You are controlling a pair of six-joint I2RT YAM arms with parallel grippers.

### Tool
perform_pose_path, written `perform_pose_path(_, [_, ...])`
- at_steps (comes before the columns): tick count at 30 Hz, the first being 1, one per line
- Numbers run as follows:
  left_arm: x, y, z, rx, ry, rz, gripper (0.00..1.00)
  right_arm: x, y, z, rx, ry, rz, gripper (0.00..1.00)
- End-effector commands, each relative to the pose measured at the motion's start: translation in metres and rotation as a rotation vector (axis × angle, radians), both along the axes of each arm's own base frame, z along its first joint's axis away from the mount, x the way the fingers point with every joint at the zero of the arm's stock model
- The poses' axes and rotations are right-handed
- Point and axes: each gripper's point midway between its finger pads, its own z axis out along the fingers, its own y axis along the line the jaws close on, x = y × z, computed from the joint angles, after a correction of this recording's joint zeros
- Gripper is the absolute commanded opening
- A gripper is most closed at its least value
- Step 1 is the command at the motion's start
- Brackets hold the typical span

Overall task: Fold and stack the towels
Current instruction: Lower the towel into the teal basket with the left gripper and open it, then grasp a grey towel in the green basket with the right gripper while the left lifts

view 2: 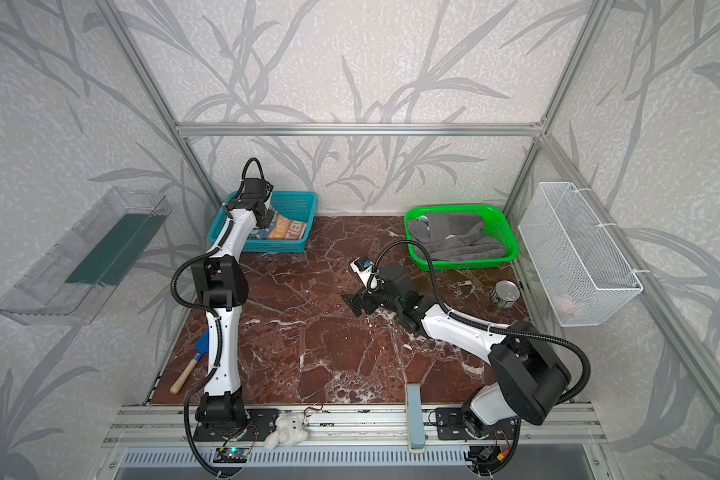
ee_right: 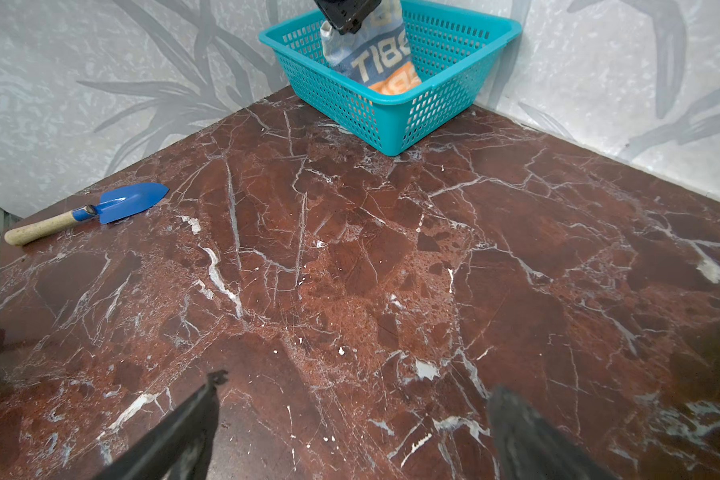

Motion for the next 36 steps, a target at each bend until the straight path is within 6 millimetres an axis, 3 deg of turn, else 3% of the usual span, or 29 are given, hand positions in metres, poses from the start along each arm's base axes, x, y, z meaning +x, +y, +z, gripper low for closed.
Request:
perform_pose_path(1, [0.005, 0.008, -0.017, 0.01, 0.01, -0.02, 0.0, 0.006, 0.008, 0.018, 0.027, -0.036, 0.003, 0.99])
perform_pose_path(6, [0.009, 0.018, -0.03, 0.033, 0.021, -0.019, 0.02, 0.008, 0.01, 0.019, 0.025, -0.043, 0.005, 0.99])
perform_pose_path(10, [0.012, 0.028, -0.033, 0.092, 0.022, -0.003, 0.34, 0.01, 0.012, 0.017, 0.026, -0.036, 0.01, 0.99])
perform_pose_path(17, [0.02, 0.046, -0.015, 0.204, -0.045, 0.053, 0.67, 0.01, 0.018, 0.017, 0.053, -0.029, 0.027, 0.99])
perform_pose_path(22, [0.024, 0.056, 0.013, 0.251, -0.127, 0.116, 0.92, 0.01, 0.02, 0.016, 0.074, -0.016, 0.024, 0.99])
perform_pose_path(27, [0.021, 0.054, 0.041, 0.241, -0.185, 0.156, 0.94, 0.015, 0.019, 0.024, 0.106, -0.055, 0.0, 0.99])
perform_pose_path(30, [0.015, 0.041, 0.062, 0.175, -0.218, 0.164, 0.99, 0.02, 0.013, 0.026, 0.085, -0.048, -0.043, 0.99])
perform_pose_path(32, [0.009, 0.028, 0.087, 0.062, -0.279, 0.169, 0.99, 0.025, 0.008, 0.027, 0.043, -0.025, -0.069, 0.99])
perform_pose_path(36, [-0.001, -0.015, 0.13, -0.171, -0.367, 0.092, 0.99, 0.032, -0.008, 0.042, -0.019, -0.034, -0.124, 0.99])
